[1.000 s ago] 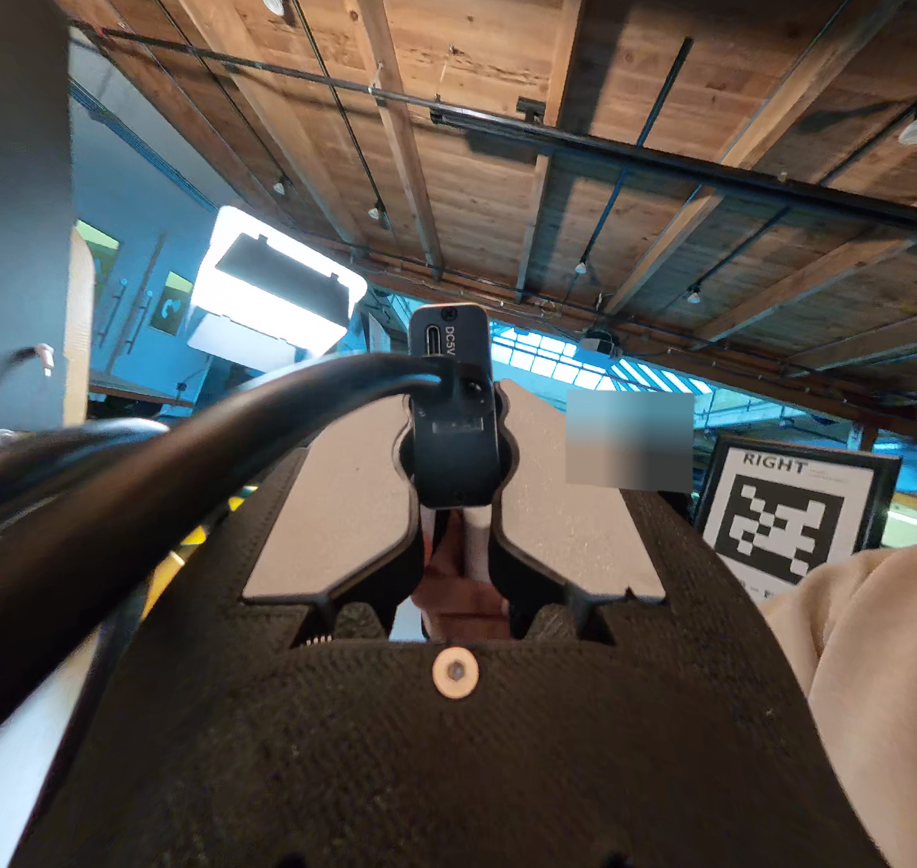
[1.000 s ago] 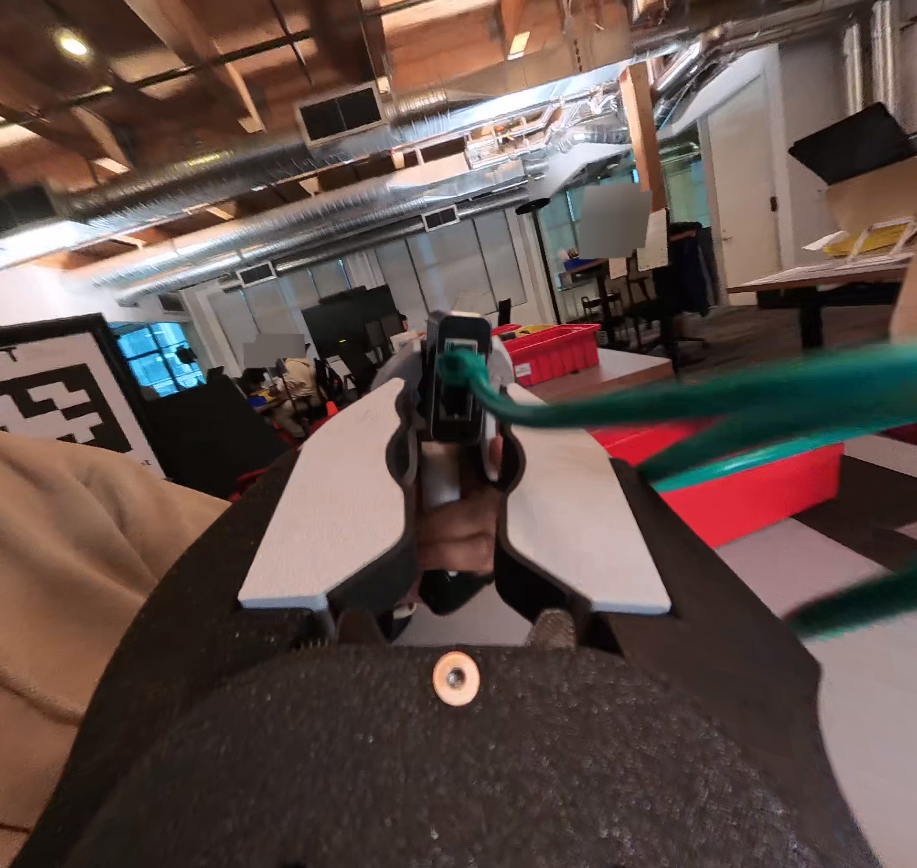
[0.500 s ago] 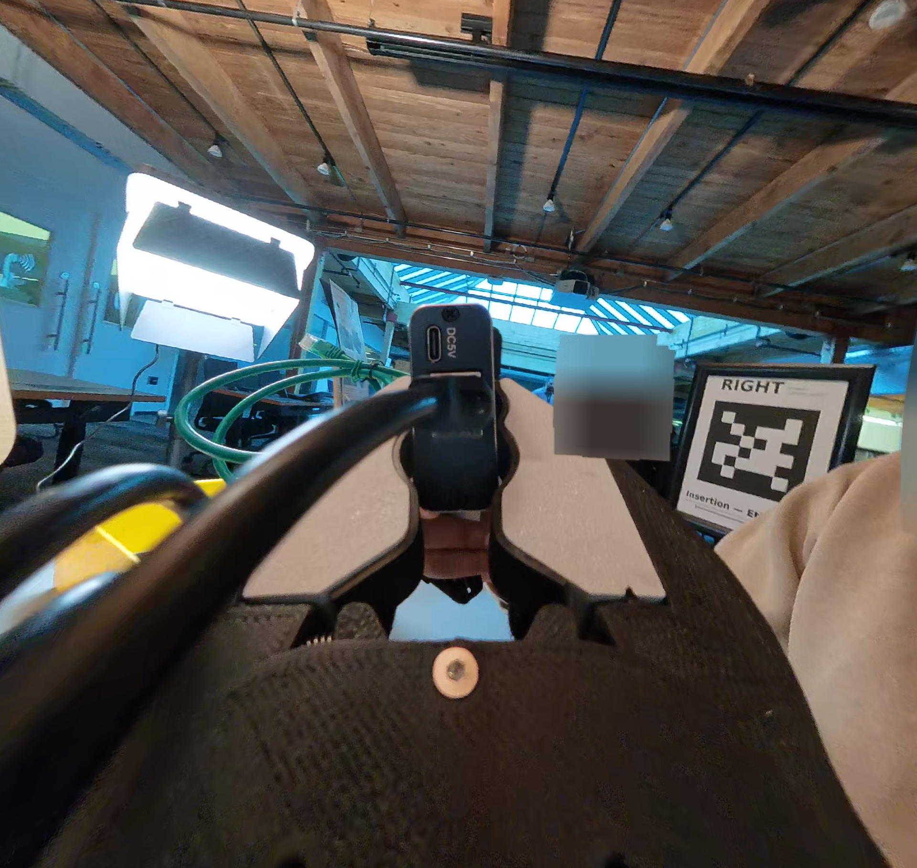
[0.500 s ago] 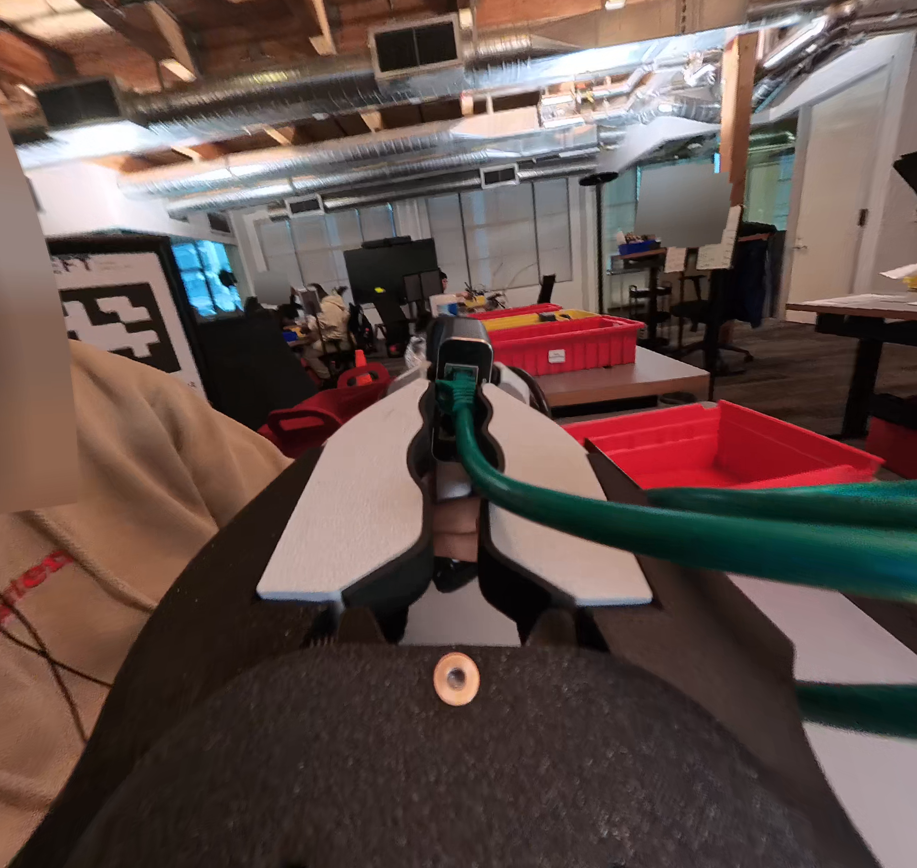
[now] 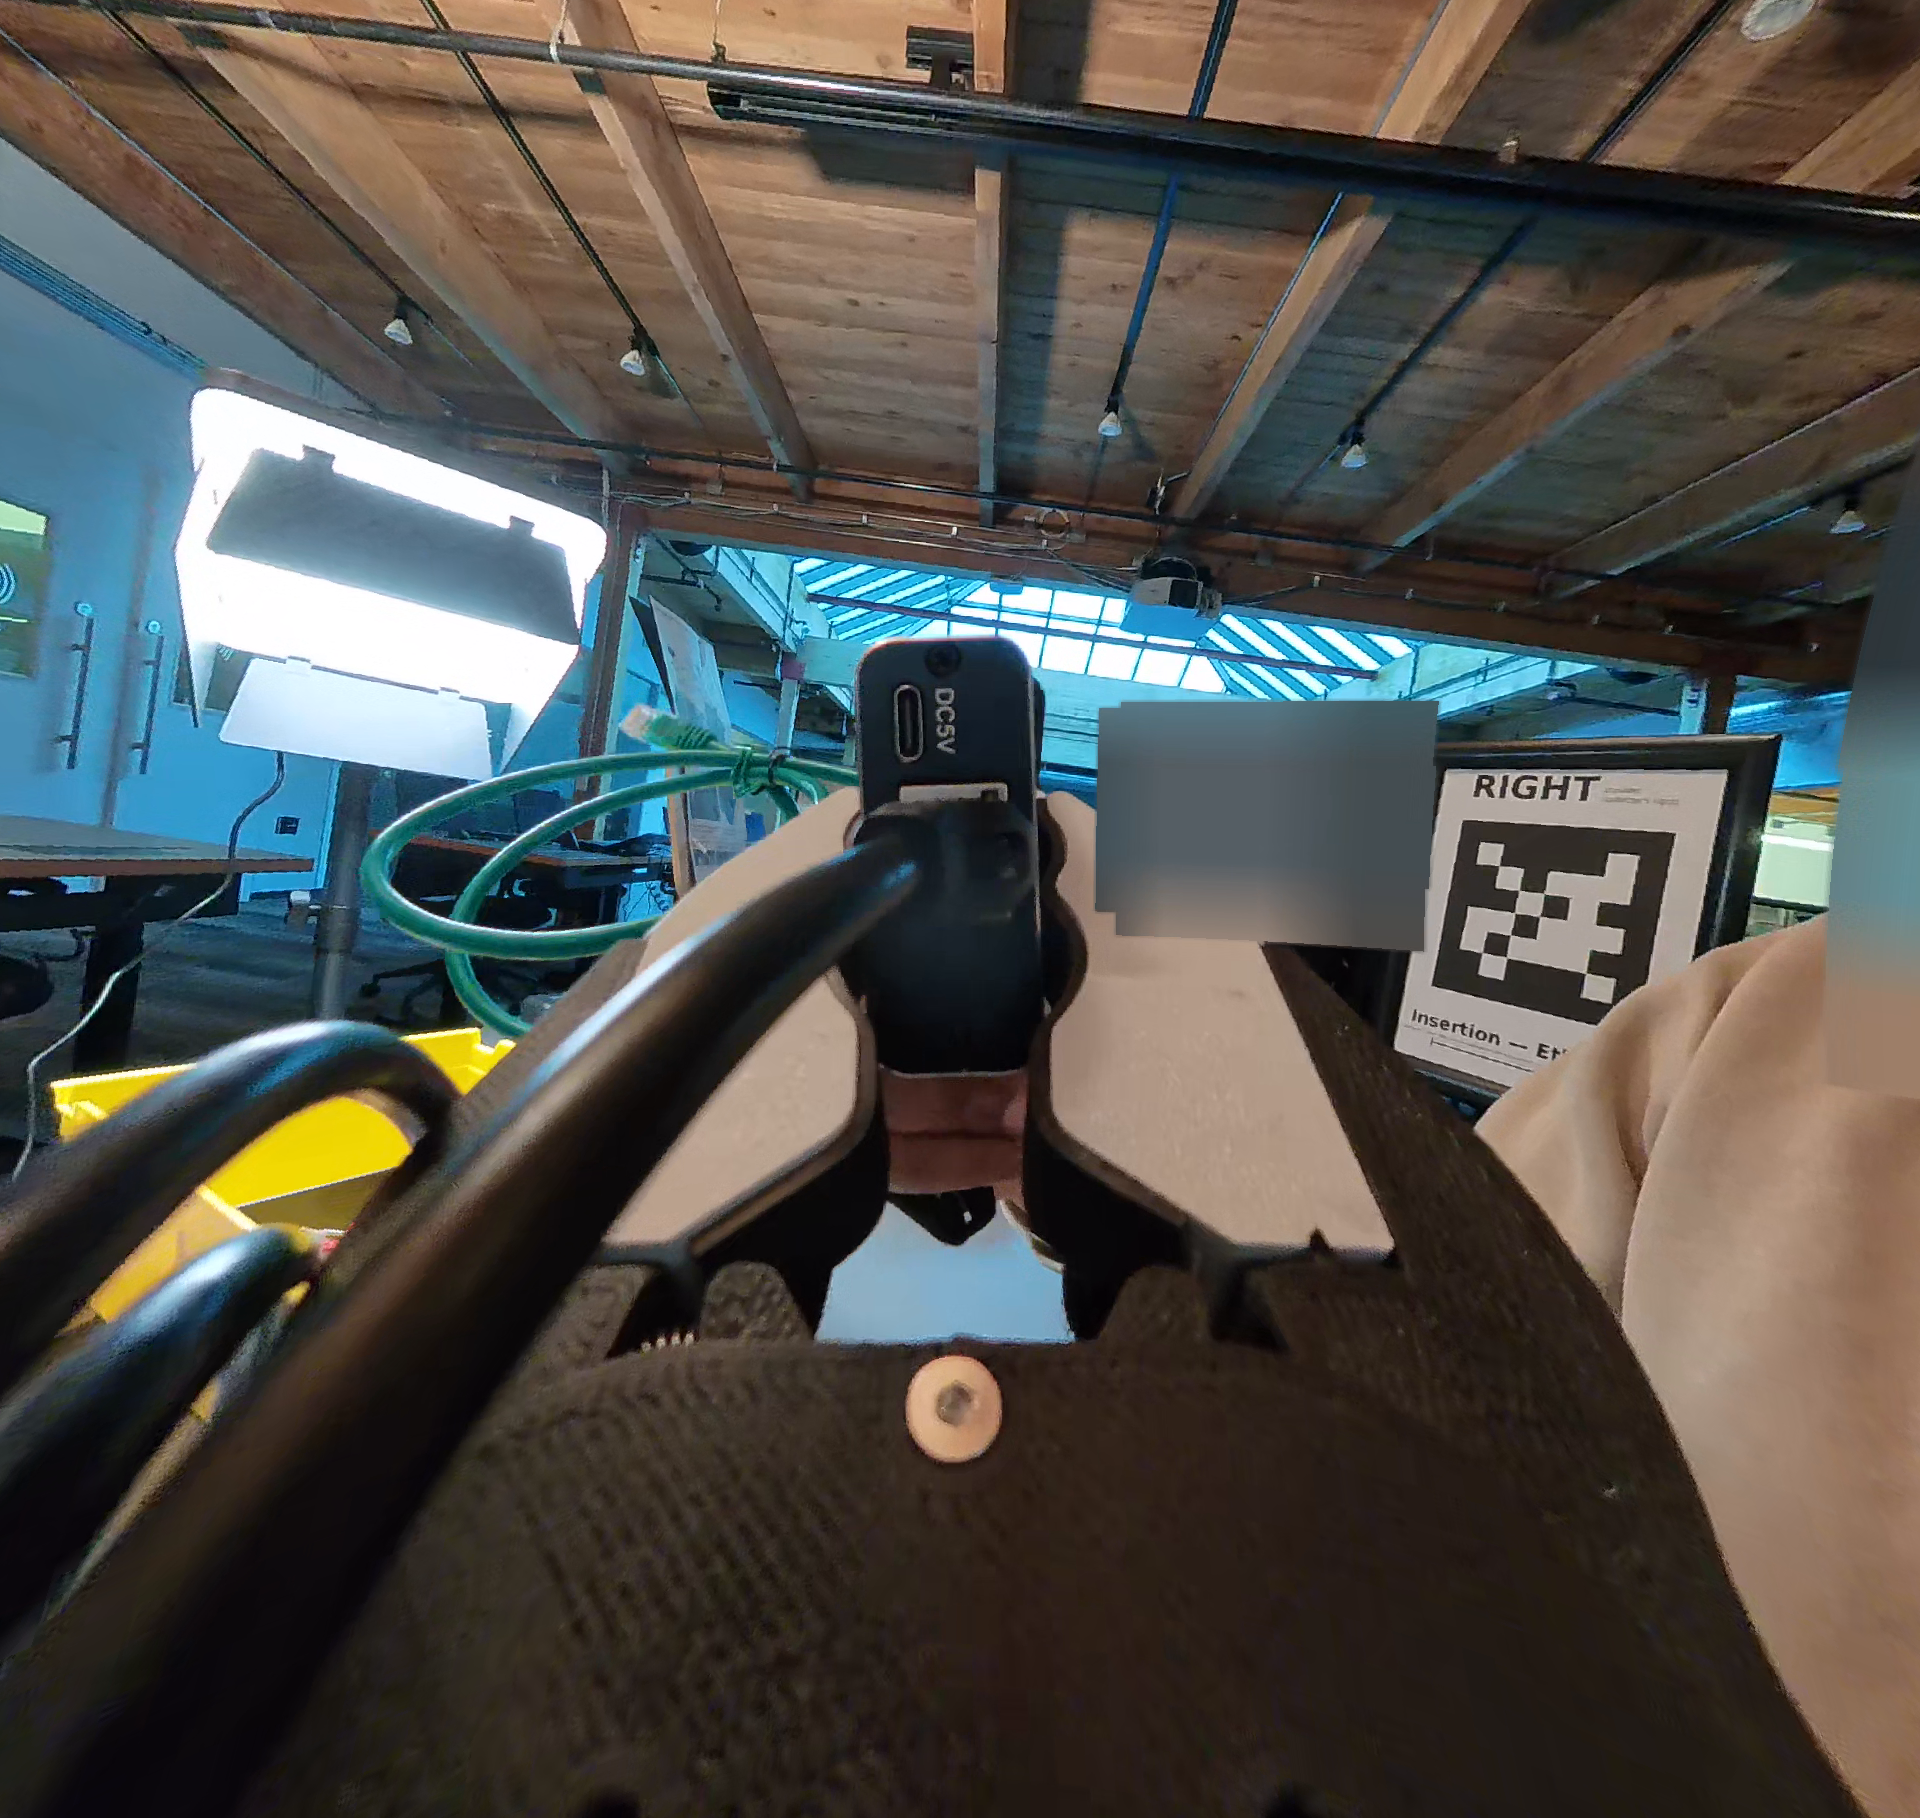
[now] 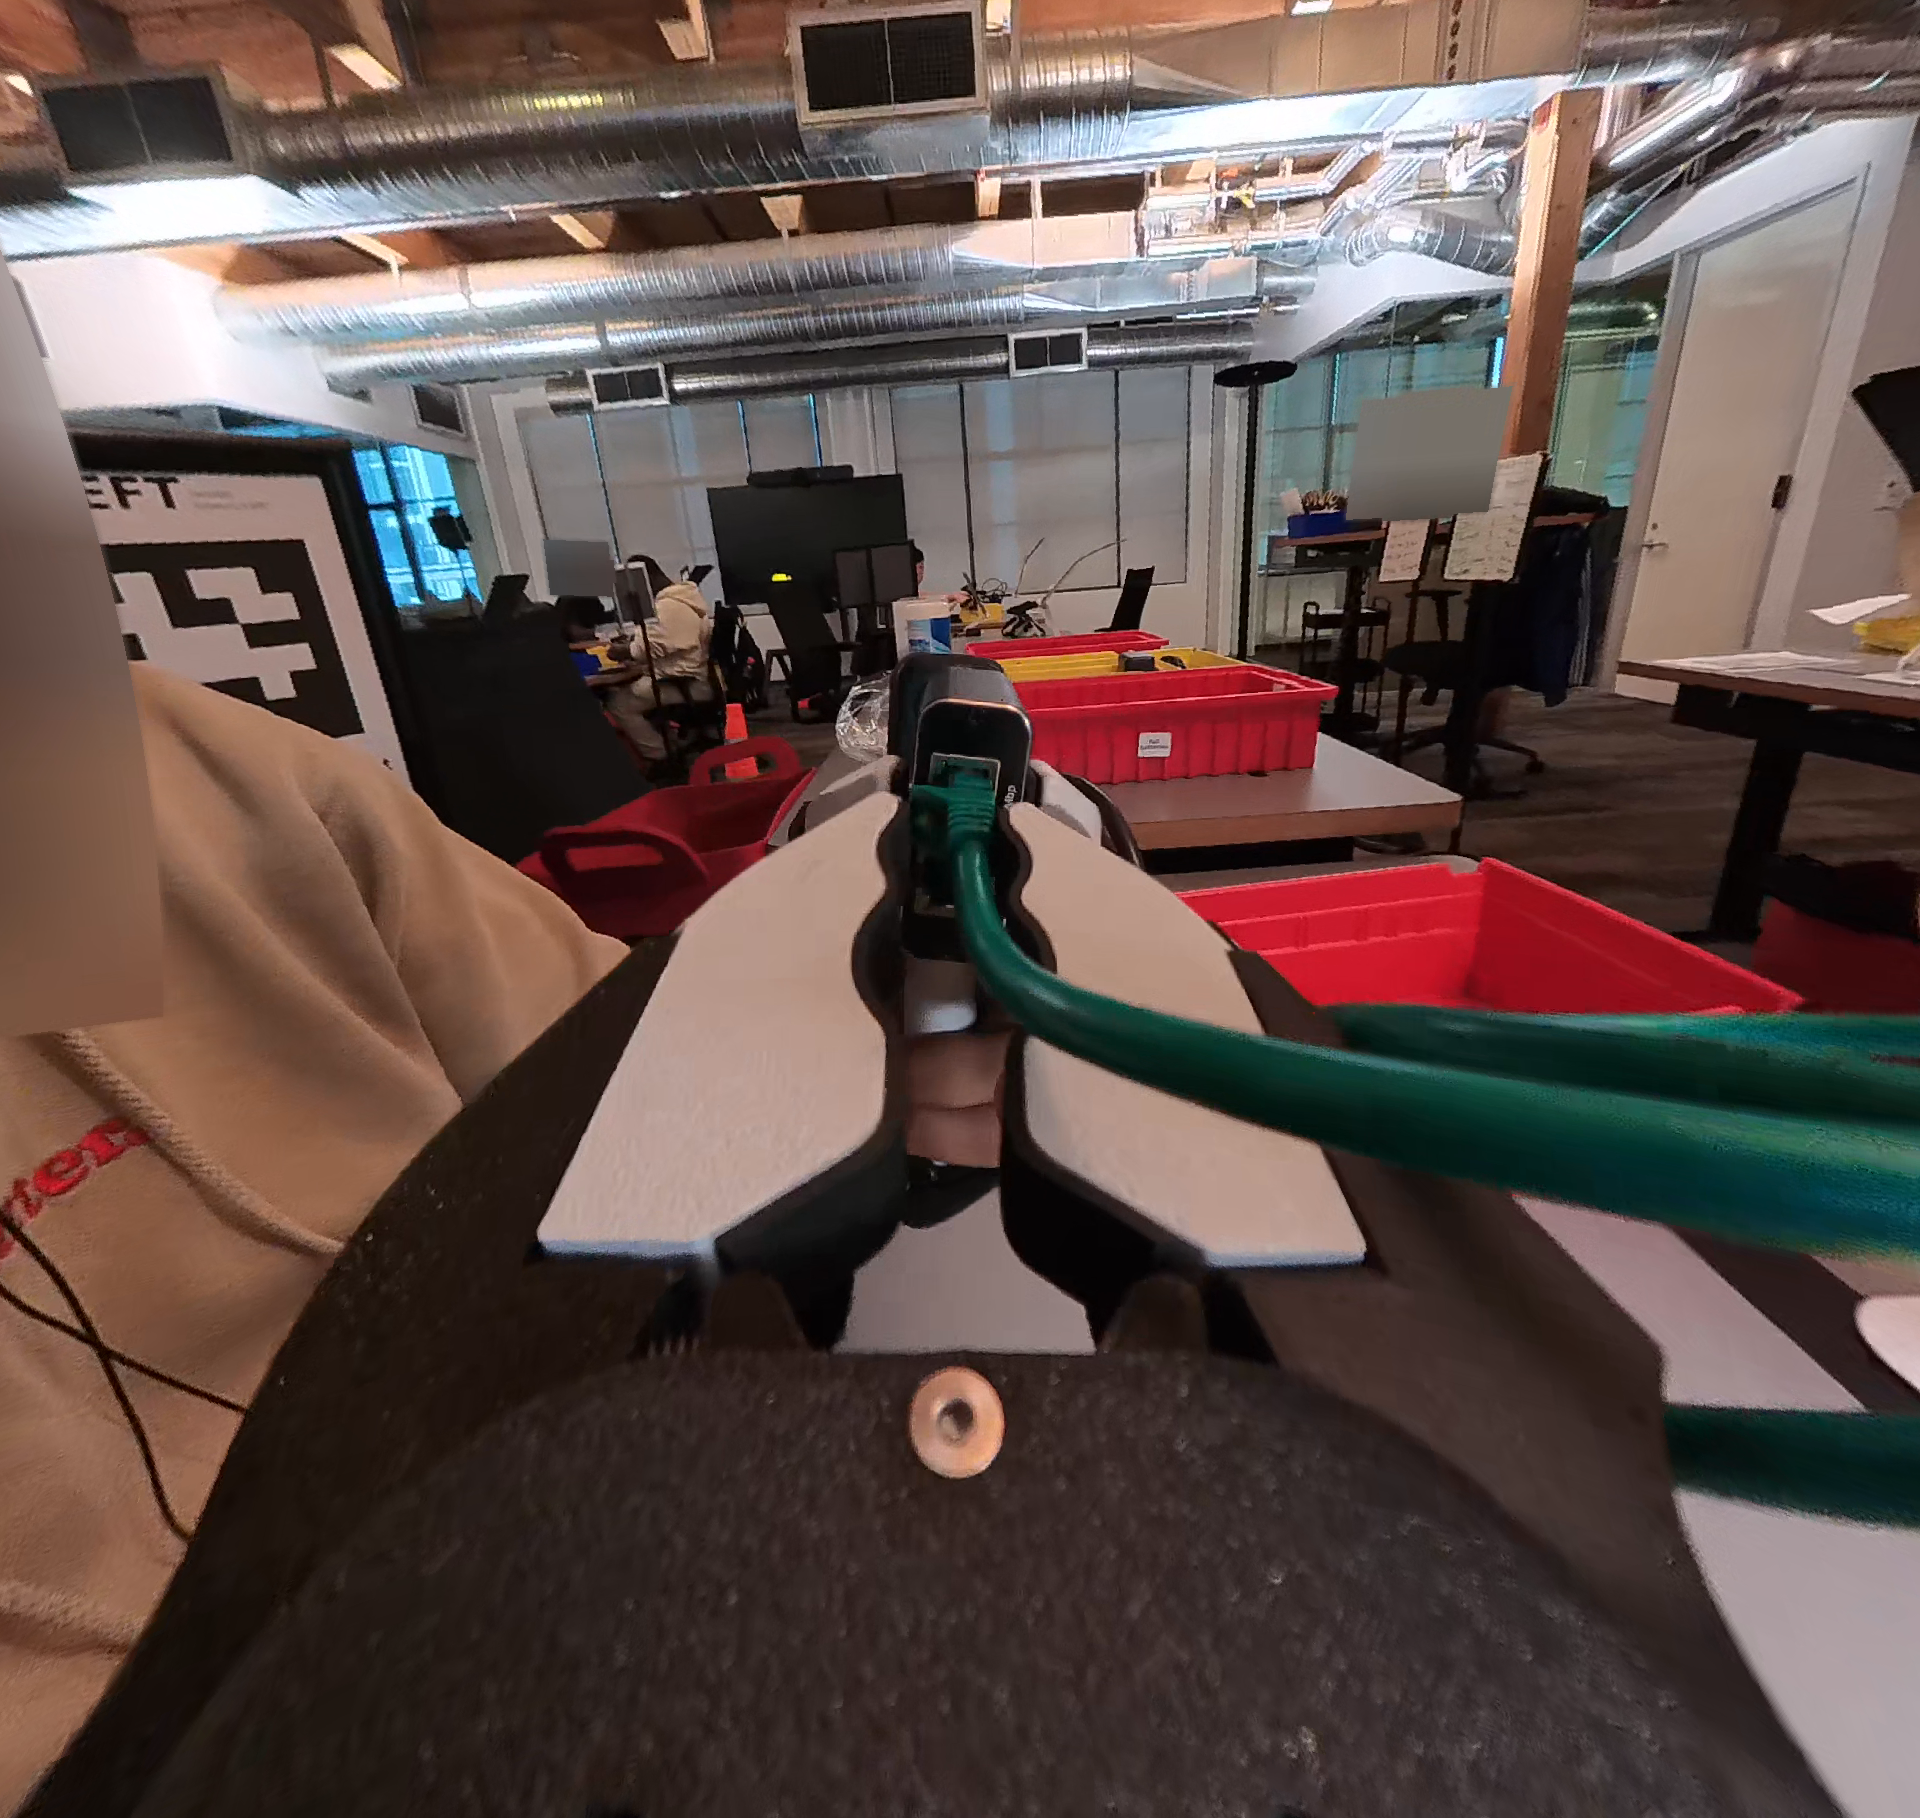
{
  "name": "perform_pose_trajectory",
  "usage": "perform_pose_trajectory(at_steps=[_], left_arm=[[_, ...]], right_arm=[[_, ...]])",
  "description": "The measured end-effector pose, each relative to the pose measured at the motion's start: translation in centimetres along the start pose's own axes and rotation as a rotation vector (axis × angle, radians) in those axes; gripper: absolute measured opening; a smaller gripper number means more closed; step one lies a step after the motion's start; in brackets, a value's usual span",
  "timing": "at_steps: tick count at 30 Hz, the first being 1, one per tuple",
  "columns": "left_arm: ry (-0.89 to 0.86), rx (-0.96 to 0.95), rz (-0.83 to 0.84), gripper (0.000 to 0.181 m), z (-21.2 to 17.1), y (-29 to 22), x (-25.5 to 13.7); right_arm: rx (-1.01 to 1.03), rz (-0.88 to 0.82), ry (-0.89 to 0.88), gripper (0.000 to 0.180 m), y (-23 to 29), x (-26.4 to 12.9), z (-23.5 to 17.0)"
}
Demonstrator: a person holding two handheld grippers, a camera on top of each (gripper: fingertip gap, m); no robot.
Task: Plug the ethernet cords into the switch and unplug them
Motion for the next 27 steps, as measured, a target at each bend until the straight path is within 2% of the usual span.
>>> perform_pose_trajectory(at_steps=[10,18,27], left_arm=[[0.067,0.042,0.03,0.027,-0.6,0.2,0.1],[0.11,0.269,0.088,0.028,-0.6,0.0,0.0],[0.136,0.452,0.085,0.027,0.9,-1.6,0.5]], right_arm=[[-0.06,-0.051,-0.04,0.013,-0.3,0.0,0.1],[-0.262,-0.182,-0.033,0.015,-0.2,0.3,0.3],[-0.394,-0.207,-0.082,0.015,1.1,0.7,1.1]])
Point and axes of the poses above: each gripper's, where its closed fingertips meet, x out along the fingers, z out of its top, y = z × x across the jaws, the point moved 1 cm from there along -x, back along the fingers, and after that the axes turned 5 degrees about -y, right-handed, at the moved point
